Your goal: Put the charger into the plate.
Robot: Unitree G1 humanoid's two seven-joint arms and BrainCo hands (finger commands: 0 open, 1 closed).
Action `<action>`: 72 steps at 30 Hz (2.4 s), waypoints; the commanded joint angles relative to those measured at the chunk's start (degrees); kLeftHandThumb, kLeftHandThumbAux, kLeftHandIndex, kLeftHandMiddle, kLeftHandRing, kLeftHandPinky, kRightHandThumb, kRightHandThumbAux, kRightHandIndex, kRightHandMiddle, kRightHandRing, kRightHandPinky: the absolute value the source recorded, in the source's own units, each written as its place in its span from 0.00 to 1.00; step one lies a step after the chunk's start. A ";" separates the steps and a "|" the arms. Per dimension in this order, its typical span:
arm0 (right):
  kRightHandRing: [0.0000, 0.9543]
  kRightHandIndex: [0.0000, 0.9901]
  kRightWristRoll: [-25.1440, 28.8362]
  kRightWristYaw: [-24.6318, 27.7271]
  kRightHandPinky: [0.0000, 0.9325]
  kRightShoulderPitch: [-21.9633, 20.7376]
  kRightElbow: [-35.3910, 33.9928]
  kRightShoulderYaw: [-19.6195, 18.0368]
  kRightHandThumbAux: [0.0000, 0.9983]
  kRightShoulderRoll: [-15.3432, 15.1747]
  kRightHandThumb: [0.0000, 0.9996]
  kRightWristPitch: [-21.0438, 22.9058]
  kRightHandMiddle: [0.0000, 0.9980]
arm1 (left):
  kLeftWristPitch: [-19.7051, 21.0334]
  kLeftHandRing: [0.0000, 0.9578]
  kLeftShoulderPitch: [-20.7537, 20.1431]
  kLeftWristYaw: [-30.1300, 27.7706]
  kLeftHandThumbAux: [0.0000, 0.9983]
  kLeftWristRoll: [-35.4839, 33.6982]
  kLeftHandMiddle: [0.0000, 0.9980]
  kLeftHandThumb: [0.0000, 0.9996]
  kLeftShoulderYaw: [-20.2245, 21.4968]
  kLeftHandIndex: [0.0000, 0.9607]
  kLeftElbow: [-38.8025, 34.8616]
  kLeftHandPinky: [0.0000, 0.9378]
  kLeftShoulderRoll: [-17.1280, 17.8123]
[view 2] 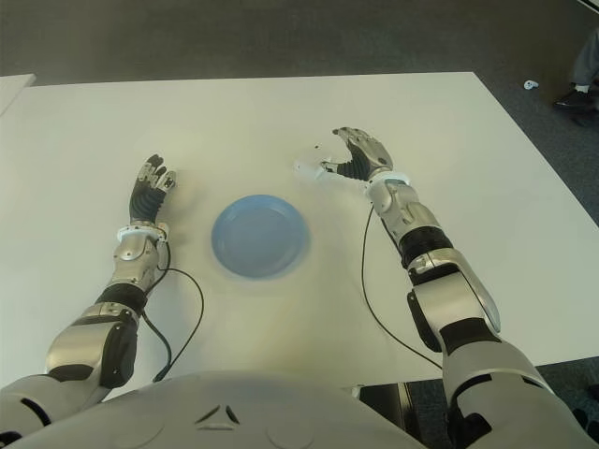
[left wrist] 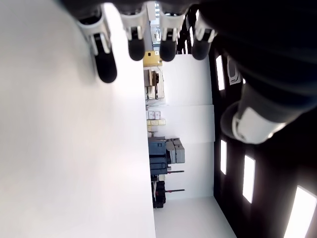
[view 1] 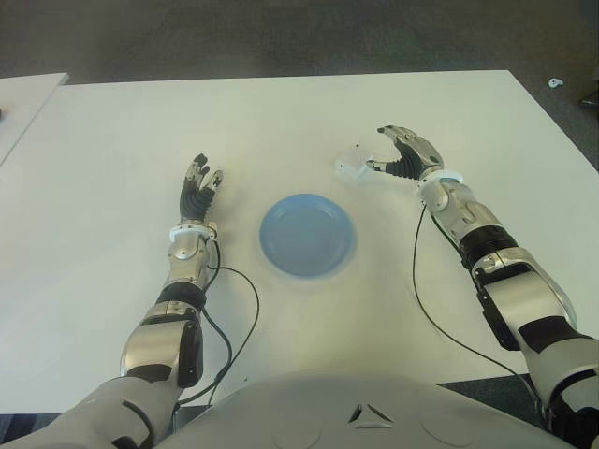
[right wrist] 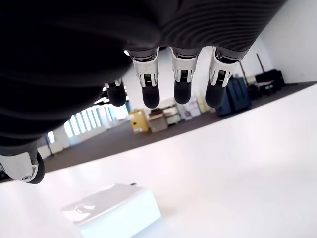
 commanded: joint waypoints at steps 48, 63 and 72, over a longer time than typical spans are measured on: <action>0.00 0.00 -4.26 -7.31 0.00 -0.60 17.05 12.68 0.46 7.03 0.00 -9.49 0.00 | 4.97 0.02 1.99 -0.38 0.58 1.15 0.03 0.00 -3.00 0.00 -1.80 0.03 -1.27; 0.00 0.00 -4.07 -7.18 0.00 0.09 15.05 13.59 0.49 5.03 0.00 -8.79 0.00 | 5.05 0.01 1.99 -0.13 0.58 1.10 0.03 0.00 -3.08 0.00 -2.20 0.03 -1.59; 0.00 0.00 -4.56 -6.30 0.00 3.64 8.15 13.10 0.50 -1.76 0.00 -9.68 0.00 | 5.34 0.01 2.29 -0.24 0.58 0.86 0.02 0.00 -3.13 0.00 -2.79 0.03 -1.72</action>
